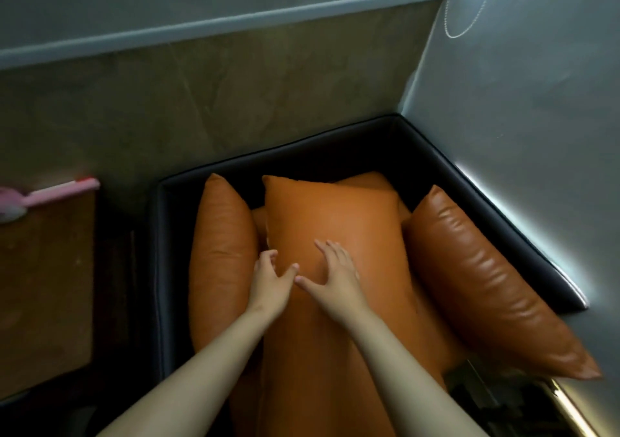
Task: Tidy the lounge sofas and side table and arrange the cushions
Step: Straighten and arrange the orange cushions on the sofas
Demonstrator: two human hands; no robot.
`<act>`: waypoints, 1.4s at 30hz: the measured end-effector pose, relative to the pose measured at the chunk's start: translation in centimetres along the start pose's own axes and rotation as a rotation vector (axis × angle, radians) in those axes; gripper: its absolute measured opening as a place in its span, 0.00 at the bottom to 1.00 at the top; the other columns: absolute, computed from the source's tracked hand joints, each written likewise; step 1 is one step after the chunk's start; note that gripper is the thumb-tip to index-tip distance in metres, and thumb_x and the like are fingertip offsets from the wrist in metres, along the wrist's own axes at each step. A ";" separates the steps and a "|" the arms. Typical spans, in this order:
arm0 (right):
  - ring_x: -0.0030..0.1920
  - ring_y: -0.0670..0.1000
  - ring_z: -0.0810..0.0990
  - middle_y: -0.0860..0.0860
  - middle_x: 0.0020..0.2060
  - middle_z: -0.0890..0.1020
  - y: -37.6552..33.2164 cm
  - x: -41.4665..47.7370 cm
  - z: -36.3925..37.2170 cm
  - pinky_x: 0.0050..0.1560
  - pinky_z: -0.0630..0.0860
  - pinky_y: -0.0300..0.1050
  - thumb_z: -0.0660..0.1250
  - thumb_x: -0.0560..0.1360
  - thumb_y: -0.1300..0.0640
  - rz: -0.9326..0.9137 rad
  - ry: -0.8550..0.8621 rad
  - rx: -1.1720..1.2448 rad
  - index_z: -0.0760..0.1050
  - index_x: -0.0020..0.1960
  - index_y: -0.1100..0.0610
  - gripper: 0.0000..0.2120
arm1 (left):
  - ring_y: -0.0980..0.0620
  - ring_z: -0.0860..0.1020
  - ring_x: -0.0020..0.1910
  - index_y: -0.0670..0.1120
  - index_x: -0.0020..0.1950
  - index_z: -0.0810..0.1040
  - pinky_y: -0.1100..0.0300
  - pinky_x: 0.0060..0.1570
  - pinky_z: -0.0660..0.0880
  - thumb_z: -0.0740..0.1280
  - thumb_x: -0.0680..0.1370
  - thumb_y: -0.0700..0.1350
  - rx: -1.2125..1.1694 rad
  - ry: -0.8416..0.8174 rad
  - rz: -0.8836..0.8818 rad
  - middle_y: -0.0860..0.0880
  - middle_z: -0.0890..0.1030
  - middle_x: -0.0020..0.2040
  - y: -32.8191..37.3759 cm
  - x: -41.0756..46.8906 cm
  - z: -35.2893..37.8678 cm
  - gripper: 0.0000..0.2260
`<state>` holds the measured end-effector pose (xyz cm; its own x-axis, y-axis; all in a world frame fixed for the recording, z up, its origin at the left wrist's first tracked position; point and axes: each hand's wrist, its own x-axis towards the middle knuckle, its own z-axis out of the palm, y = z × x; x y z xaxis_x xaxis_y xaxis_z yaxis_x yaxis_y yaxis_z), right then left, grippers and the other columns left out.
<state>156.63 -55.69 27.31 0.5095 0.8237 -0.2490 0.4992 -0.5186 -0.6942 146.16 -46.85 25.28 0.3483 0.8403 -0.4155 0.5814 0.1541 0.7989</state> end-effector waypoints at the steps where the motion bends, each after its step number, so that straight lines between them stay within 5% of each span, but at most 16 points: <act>1: 0.78 0.47 0.48 0.48 0.78 0.56 -0.8 0.0 1.0 0.75 0.49 0.47 0.69 0.74 0.42 -0.008 -0.010 0.015 0.56 0.77 0.47 0.37 | 0.46 0.70 0.67 0.44 0.71 0.66 0.52 0.66 0.69 0.68 0.78 0.47 -0.017 0.022 -0.019 0.43 0.69 0.70 -0.6 0.0 -0.8 0.24; 11: 0.77 0.47 0.52 0.48 0.77 0.58 -3.3 -1.9 8.1 0.76 0.50 0.45 0.69 0.74 0.42 -0.039 -0.237 -0.097 0.56 0.77 0.48 0.38 | 0.40 0.68 0.69 0.45 0.72 0.65 0.46 0.66 0.68 0.66 0.78 0.51 0.002 0.273 -0.289 0.43 0.63 0.73 -8.6 -0.8 -7.9 0.25; 27: 0.76 0.51 0.58 0.53 0.77 0.56 -2.7 -1.1 17.0 0.71 0.56 0.39 0.68 0.76 0.46 0.178 -0.443 0.239 0.49 0.79 0.56 0.41 | 0.40 0.75 0.62 0.46 0.78 0.52 0.47 0.61 0.73 0.72 0.73 0.57 -0.259 0.164 -0.526 0.41 0.71 0.68 -17.1 -0.6 -6.1 0.42; 34: 0.76 0.50 0.58 0.52 0.77 0.58 -1.7 -0.9 17.7 0.73 0.56 0.40 0.66 0.77 0.45 0.242 -0.396 0.360 0.48 0.79 0.55 0.39 | 0.39 0.75 0.61 0.44 0.77 0.53 0.47 0.60 0.74 0.73 0.70 0.59 -0.353 0.260 -0.555 0.39 0.71 0.68 -17.4 0.5 -4.9 0.45; 42: 0.75 0.51 0.59 0.52 0.77 0.58 -2.4 0.3 19.1 0.75 0.60 0.47 0.65 0.78 0.45 0.363 -0.324 0.526 0.48 0.79 0.53 0.38 | 0.39 0.78 0.56 0.40 0.73 0.58 0.44 0.59 0.75 0.76 0.66 0.61 -0.408 0.176 -0.619 0.38 0.75 0.63 -18.4 2.2 -6.5 0.46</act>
<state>142.18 -49.84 15.95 0.3048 0.6892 -0.6574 -0.1077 -0.6608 -0.7428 131.45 -44.46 12.50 -0.0952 0.6036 -0.7916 0.3028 0.7751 0.5546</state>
